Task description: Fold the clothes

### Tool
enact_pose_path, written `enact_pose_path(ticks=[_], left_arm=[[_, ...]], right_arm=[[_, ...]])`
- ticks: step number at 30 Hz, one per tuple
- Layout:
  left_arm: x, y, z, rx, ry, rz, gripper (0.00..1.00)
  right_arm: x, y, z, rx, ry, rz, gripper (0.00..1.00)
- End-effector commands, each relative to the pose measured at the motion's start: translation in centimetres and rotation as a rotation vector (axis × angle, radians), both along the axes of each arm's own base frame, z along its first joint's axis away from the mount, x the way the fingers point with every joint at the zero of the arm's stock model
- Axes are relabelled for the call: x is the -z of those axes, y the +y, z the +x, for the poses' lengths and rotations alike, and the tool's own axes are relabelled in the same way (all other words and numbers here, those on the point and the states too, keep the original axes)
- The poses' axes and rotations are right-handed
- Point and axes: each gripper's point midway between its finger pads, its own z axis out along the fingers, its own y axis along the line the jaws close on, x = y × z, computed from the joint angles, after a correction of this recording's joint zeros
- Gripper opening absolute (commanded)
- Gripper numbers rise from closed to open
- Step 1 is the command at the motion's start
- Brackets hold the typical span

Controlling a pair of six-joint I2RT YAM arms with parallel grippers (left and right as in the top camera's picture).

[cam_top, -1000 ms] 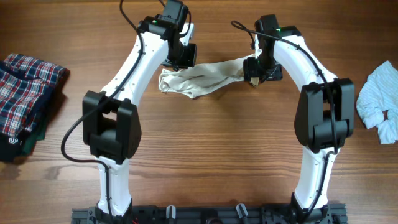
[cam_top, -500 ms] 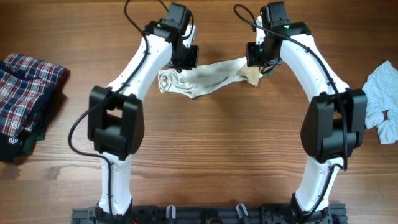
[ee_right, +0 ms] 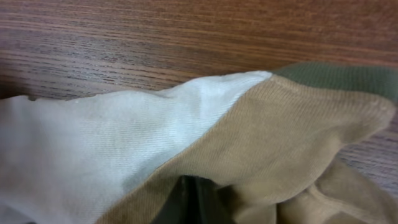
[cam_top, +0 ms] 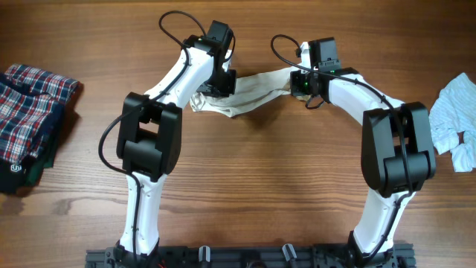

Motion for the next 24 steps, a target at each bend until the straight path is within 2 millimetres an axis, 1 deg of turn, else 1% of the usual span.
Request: enact_pose_path(ticks=[1, 4, 5, 6, 7, 8, 9, 10, 11, 12, 13, 14, 15, 16, 17, 18, 19, 20, 21, 23, 24], left_arm=[[0.8, 0.6, -0.3, -0.010, 0.014, 0.034, 0.23], [1.1, 0.9, -0.3, -0.006, 0.010, 0.054, 0.22], [1.2, 1.1, -0.3, -0.007, 0.009, 0.062, 0.22], [1.3, 1.1, -0.3, -0.007, 0.009, 0.065, 0.22], [1.3, 1.1, -0.3, -0.007, 0.009, 0.065, 0.22], [1.3, 1.1, -0.3, -0.007, 0.009, 0.065, 0.22], [1.2, 1.1, -0.3, -0.007, 0.007, 0.064, 0.26], [1.2, 1.0, -0.2, -0.007, 0.003, 0.062, 0.27], [1.1, 0.9, 0.0, -0.007, -0.004, 0.054, 0.27], [0.9, 0.2, 0.1, -0.002, -0.004, 0.016, 0.28], [0.4, -0.6, -0.1, 0.003, 0.005, -0.030, 0.32], [-0.5, -1.2, 0.0, 0.002, 0.002, -0.072, 0.42], [-1.5, -1.4, 0.5, -0.023, -0.015, -0.094, 0.51], [-3.1, -1.4, 1.1, -0.039, -0.046, -0.110, 0.61], [-4.8, -1.4, 1.6, -0.053, -0.081, -0.126, 0.66], [-6.4, -0.6, 1.8, -0.134, -0.098, -0.124, 0.74], [-7.2, 0.4, 1.7, -0.208, -0.094, -0.111, 0.79], [-7.7, 1.7, 1.4, -0.263, -0.075, -0.099, 0.87], [-7.5, 3.0, 1.0, -0.312, -0.040, -0.090, 0.93], [-7.0, 5.4, 0.3, -0.374, 0.018, -0.071, 0.95], [-6.7, 6.1, 0.0, -0.391, 0.040, -0.075, 0.96]], right_arm=[[-0.6, -0.4, 1.2, -0.022, -0.038, -0.046, 0.13], [-1.3, -0.4, 1.6, -0.052, -0.069, -0.061, 0.19], [-1.7, -0.5, 2.1, -0.061, -0.095, -0.076, 0.25], [-2.7, -1.3, 2.6, -0.033, -0.131, -0.110, 0.27], [-3.8, -1.6, 2.9, -0.023, -0.156, -0.127, 0.28], [-5.1, -1.6, 3.1, -0.037, -0.186, -0.133, 0.29], [-6.3, -1.5, 3.3, -0.041, -0.214, -0.133, 0.29], [-7.3, -1.5, 3.4, -0.053, -0.236, -0.138, 0.29], [-7.6, -1.5, 3.5, -0.053, -0.245, -0.138, 0.29], [-7.7, -1.5, 3.6, -0.053, -0.251, -0.137, 0.29], [-7.7, -1.2, 3.7, -0.063, -0.256, -0.126, 0.29], [-7.9, -0.5, 3.7, -0.088, -0.265, -0.093, 0.31], [-8.2, 0.3, 3.8, -0.113, -0.275, -0.055, 0.35], [-8.3, 0.7, 3.8, -0.127, -0.279, -0.035, 0.36], [-8.3, 0.9, 3.7, -0.131, -0.277, -0.023, 0.37], [-8.0, 1.1, 3.6, -0.138, -0.270, -0.016, 0.37], [-7.5, 1.4, 3.5, -0.148, -0.261, -0.007, 0.37], [-7.0, 1.5, 3.4, -0.156, -0.252, 0.002, 0.37], [-6.3, 1.6, 3.4, -0.161, -0.238, -0.004, 0.38], [-4.7, 1.5, 3.0, -0.191, -0.210, -0.029, 0.37], [-3.9, 1.3, 2.9, -0.208, -0.197, -0.050, 0.37]])
